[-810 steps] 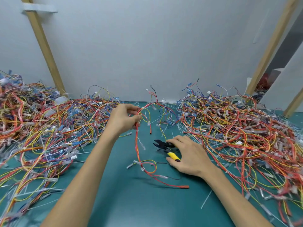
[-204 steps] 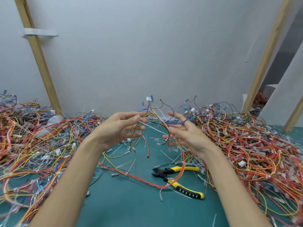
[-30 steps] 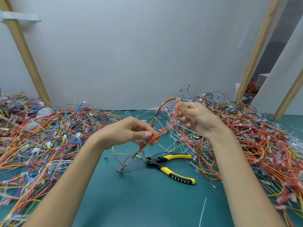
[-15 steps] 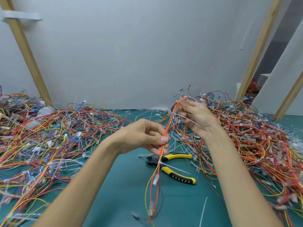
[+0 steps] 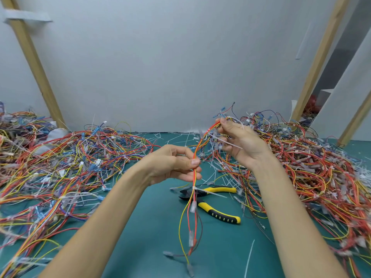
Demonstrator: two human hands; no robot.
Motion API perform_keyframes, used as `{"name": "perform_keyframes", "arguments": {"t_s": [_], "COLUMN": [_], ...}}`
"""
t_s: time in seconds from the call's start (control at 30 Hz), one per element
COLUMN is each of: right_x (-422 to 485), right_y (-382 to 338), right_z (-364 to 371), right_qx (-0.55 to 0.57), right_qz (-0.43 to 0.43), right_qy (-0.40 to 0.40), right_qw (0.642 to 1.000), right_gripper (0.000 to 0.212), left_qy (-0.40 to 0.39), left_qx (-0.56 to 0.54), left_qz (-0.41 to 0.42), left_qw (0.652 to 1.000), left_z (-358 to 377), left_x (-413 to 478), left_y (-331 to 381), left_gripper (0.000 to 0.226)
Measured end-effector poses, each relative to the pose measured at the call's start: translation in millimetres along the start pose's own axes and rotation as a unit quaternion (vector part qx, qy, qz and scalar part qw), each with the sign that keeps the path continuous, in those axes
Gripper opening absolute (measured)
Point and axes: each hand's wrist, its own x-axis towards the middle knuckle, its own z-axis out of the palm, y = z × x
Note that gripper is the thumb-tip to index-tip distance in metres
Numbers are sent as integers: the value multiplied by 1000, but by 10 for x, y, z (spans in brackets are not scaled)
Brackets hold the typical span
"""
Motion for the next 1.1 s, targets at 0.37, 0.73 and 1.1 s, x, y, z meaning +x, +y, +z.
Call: {"name": "perform_keyframes", "arguments": {"t_s": [0.37, 0.73, 1.1], "right_x": [15, 15, 33], "right_y": [10, 26, 117], "right_z": [3, -18, 76], "right_qx": [19, 12, -39], "right_qz": [19, 35, 37], "right_qy": [30, 24, -45], "right_qw": [999, 999, 998], "right_gripper": [7, 5, 9], "left_qy": [40, 35, -122], "left_qx": [-64, -23, 177], "left_qz": [48, 55, -4], "left_qw": [996, 998, 976], "left_z": [-60, -141, 10], "left_x": [15, -23, -48], "left_y": [8, 30, -90], "left_gripper": [17, 17, 14]}}
